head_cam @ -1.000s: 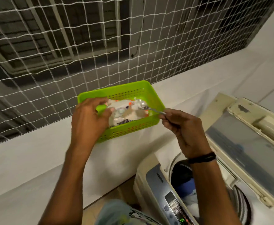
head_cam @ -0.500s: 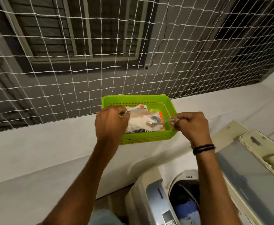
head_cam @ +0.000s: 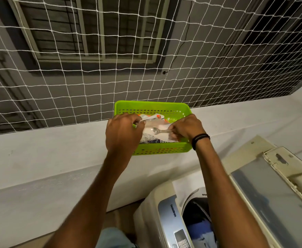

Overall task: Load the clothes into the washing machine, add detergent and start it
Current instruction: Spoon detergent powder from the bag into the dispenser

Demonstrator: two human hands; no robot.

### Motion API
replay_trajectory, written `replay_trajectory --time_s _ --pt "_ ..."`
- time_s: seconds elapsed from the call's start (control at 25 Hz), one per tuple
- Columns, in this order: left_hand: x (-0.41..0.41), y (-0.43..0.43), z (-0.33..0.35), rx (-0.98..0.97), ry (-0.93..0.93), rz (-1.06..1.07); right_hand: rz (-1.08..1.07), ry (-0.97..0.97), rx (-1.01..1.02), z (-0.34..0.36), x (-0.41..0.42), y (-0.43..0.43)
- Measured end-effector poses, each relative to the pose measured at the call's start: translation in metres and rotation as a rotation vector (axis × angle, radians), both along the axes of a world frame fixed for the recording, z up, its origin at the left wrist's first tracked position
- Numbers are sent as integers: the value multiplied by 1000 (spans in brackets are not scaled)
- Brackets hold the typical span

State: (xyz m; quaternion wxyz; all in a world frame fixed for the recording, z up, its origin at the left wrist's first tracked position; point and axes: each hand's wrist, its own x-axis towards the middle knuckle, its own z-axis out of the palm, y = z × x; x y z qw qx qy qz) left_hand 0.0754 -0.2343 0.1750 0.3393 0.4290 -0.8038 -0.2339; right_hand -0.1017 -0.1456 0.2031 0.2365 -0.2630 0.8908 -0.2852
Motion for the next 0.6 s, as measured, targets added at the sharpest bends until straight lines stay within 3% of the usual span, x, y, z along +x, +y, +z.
replay_trajectory --time_s 0.12,0.28,0.44,0.6 --pt "0 0 -1 -5 13 4 -46 2 30 4 -1 1" --pt "0 2 -1 -19 36 15 -26 154 173 2 -4 -3" --pt "0 3 -2 -41 16 23 -5 -109 153 -1 -3 -14" --pt "0 4 -3 -63 3 10 94 -244 49 -1 -6 -3"
